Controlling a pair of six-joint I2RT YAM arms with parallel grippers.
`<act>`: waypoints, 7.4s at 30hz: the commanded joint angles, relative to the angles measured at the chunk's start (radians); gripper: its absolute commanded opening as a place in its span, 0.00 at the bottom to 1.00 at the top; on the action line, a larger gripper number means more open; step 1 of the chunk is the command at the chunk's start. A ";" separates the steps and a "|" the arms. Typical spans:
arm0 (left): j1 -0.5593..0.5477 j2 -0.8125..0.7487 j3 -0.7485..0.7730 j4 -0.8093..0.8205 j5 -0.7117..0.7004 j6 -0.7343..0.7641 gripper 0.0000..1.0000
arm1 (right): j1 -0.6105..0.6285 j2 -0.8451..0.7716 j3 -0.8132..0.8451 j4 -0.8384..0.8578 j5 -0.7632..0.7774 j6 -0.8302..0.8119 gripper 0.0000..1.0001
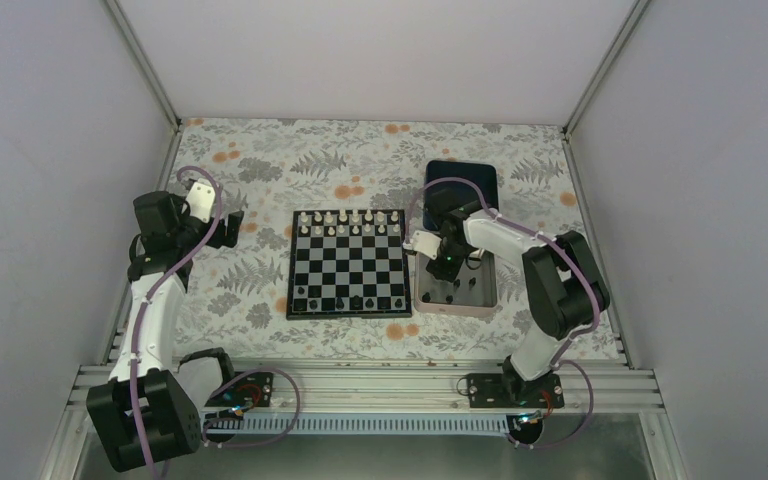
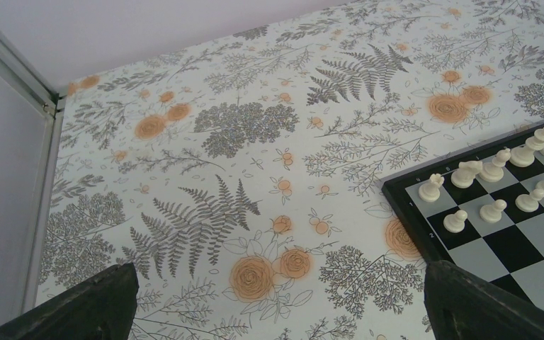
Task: Set up the chess pieces on the board
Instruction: Pick up the chess piece from the storage box, then place the chess piece on the chessboard, then pick up the chess piece from the storage box, then place the chess piece on the chessboard.
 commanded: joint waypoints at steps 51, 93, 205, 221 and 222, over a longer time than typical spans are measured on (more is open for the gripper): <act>0.007 -0.013 -0.001 0.021 0.023 -0.003 1.00 | 0.566 0.559 0.935 -0.378 -0.059 -0.055 0.05; 0.016 -0.023 -0.007 0.021 0.032 -0.002 1.00 | 0.580 0.637 0.949 -0.377 -0.039 -0.052 0.05; 0.030 -0.019 -0.010 0.010 0.041 0.002 1.00 | 0.397 0.225 0.659 -0.285 -0.013 0.002 0.05; 0.033 -0.017 -0.013 0.012 0.053 0.002 1.00 | 0.523 0.445 0.749 -0.291 -0.040 -0.021 0.05; 0.033 -0.016 -0.013 0.011 0.053 0.003 1.00 | 0.527 0.451 0.748 -0.291 -0.037 -0.020 0.05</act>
